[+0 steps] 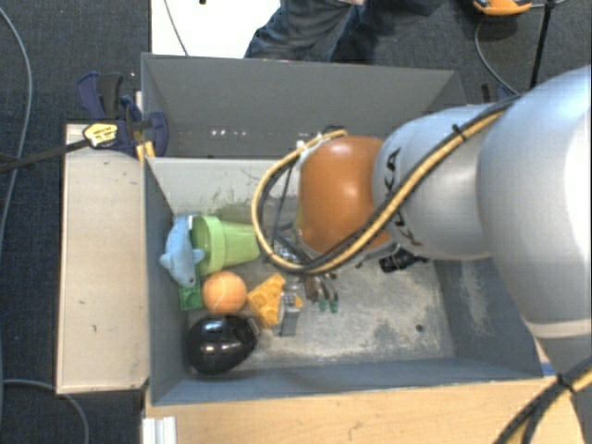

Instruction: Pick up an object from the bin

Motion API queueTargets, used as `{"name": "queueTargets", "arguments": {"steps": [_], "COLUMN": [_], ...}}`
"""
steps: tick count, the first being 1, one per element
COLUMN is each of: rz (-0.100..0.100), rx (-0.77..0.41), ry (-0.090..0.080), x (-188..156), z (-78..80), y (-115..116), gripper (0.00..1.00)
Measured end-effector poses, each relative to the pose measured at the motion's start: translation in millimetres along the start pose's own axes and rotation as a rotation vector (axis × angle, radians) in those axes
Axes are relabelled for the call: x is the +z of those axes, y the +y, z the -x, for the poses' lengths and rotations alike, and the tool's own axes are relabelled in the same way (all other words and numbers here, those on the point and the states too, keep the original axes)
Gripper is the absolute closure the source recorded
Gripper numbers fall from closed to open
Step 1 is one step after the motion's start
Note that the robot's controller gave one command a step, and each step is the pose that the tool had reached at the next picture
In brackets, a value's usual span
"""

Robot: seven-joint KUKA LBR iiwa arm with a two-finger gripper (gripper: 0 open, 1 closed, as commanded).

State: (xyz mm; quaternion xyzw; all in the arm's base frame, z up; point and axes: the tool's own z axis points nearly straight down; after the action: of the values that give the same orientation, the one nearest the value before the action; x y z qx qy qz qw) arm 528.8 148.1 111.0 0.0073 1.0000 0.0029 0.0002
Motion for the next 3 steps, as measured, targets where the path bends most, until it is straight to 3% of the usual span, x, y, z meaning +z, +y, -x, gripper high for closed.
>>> {"name": "queueTargets", "arguments": {"steps": [1, 2, 3], "rz": [-0.006, -0.006, -0.009], "rx": [-0.017, -0.016, -0.013], "ry": [-0.005, -0.005, -0.002], "x": [15.8, 15.8, -12.4], "z": [16.2, 16.1, 20.7], "y": [-1.1, -1.1, 3.3], "gripper": [1.0, 1.0, 1.0]}}
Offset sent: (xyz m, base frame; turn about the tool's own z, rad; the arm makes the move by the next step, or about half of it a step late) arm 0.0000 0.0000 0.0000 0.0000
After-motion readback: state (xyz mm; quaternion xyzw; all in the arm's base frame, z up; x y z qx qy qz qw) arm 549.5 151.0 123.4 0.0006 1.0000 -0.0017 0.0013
